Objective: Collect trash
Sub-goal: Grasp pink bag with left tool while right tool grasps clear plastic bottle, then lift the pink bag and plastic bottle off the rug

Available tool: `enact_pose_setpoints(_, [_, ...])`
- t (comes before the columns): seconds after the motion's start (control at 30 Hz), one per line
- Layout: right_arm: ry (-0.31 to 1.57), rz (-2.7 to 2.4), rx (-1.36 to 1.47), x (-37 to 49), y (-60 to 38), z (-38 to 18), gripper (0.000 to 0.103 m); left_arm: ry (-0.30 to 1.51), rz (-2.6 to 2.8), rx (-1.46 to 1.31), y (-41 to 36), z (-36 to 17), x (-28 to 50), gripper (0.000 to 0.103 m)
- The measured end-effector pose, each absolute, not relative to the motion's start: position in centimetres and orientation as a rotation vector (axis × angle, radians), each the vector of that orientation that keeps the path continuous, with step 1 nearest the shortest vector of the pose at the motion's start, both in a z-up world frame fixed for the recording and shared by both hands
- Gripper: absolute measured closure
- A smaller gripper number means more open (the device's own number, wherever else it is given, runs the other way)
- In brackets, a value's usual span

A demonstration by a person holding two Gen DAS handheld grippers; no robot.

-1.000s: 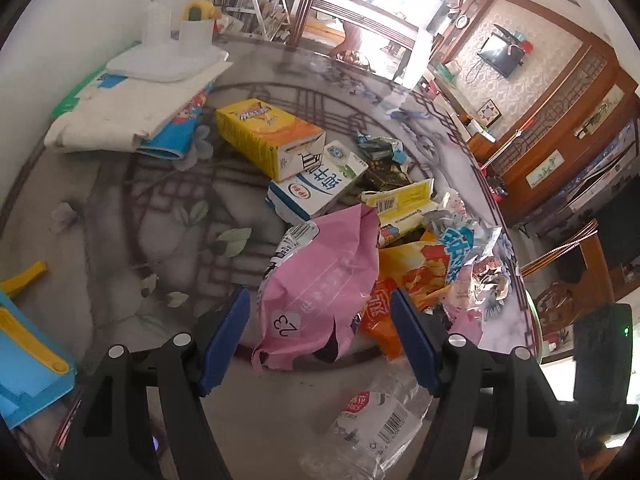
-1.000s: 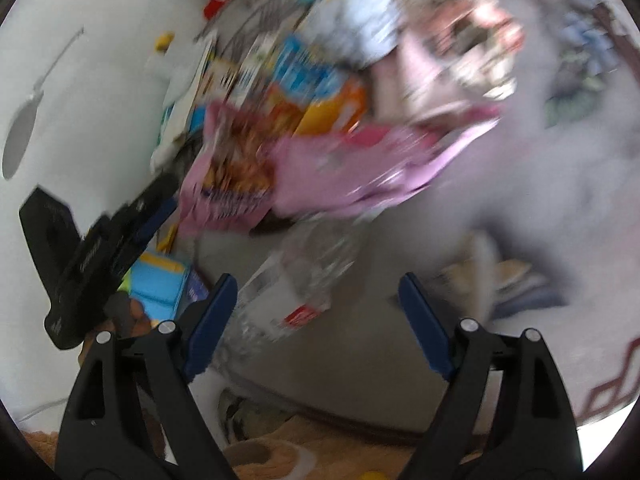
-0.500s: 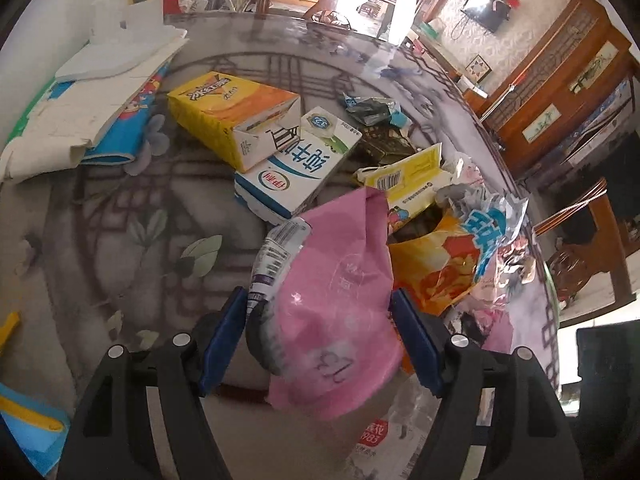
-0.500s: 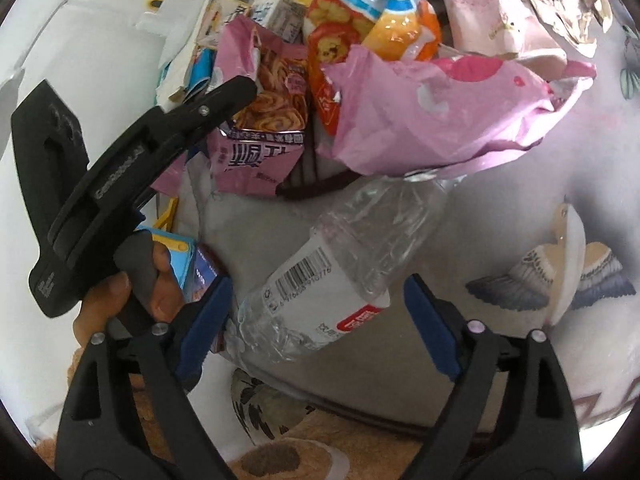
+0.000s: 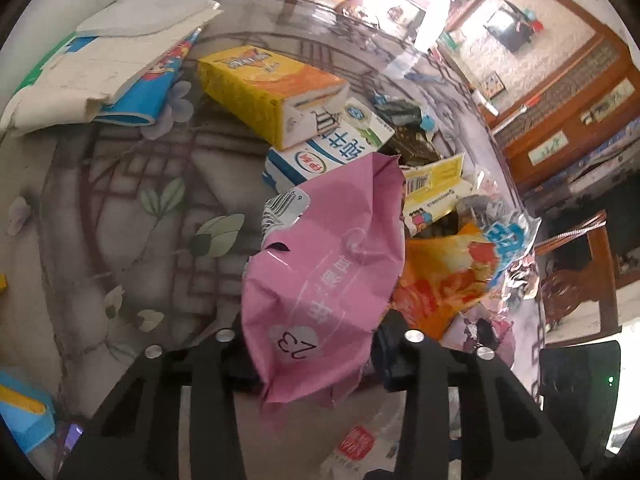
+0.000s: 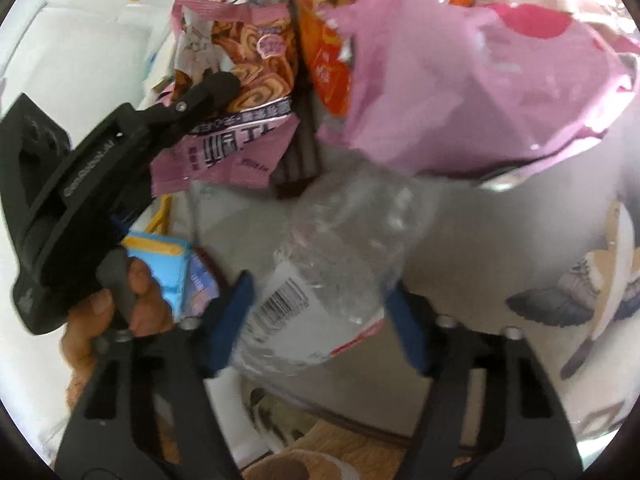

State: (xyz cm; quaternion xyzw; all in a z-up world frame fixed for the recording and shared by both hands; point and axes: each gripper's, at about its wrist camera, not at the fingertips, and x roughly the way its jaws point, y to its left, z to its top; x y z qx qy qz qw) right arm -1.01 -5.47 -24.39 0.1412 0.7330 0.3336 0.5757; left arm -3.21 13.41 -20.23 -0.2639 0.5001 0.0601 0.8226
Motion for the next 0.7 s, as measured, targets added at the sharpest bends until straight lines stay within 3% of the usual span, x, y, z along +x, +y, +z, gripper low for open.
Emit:
enact_pose_setpoints(0.17, [1.662, 0.826, 0.339, -0.5, -7.2, -22.4, 0.048, 1.008, 0.119, -0.525, 12.6, -18.4, -4.2, 0.068])
enact_pose_setpoints(0.5, [1.384, 0.87, 0.316, 1.4, -11.1, -14.6, 0.048, 0.856, 0.043, -0.474, 10.1, -12.5, -3.3, 0.068])
enact_pose_setpoints(0.7, [1.284, 0.819, 0.349, 2.6, -13.1, -13.1, 0.048, 0.829, 0.011, -0.478, 9.3, -11.4, -2.0, 0.068])
